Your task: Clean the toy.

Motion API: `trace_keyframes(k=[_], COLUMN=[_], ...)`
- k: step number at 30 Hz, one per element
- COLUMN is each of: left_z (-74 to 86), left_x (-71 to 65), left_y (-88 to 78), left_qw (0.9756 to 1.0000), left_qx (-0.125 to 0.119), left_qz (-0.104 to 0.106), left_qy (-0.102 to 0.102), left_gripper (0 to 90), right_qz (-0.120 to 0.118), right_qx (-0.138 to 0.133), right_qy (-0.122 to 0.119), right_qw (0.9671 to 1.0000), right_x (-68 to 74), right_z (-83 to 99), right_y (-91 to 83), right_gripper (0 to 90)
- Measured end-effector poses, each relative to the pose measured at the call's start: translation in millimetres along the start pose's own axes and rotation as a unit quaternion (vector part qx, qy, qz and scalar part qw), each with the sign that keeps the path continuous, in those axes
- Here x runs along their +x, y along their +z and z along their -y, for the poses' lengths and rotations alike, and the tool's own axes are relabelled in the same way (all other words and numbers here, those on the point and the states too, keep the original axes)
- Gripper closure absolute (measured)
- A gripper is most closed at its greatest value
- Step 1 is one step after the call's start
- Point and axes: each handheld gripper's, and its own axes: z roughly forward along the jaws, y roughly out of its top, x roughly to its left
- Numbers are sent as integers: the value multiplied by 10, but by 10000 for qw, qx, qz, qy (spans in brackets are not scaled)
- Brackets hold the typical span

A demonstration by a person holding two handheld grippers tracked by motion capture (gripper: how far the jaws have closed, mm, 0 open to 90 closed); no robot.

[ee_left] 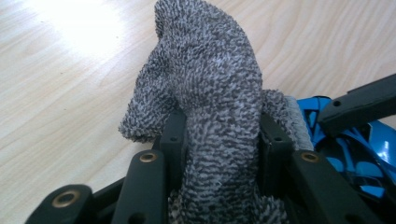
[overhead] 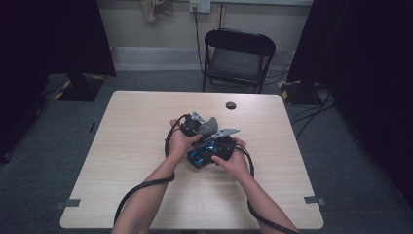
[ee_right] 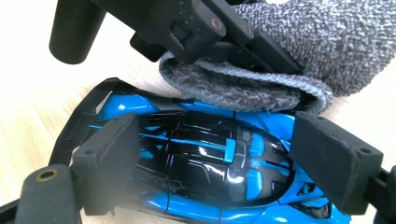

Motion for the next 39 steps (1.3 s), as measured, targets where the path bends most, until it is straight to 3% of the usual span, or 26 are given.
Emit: trace_keyframes(k=[12, 39], left_z=[95, 429], left_x=[16, 114], left_y=[-113, -527], left_qw=[9999, 9993], left_qx=[65, 255], left_qz=[145, 211], left_qy=[-41, -184], left_gripper=[631, 632], right_qz=[-6, 3], right_qx=[5, 1], right_qy=[-1, 5], right_qw=[10000, 10000], right_x=[-1, 1], right_z=[-2, -2], right_y=[1, 1], right_gripper=[156, 157])
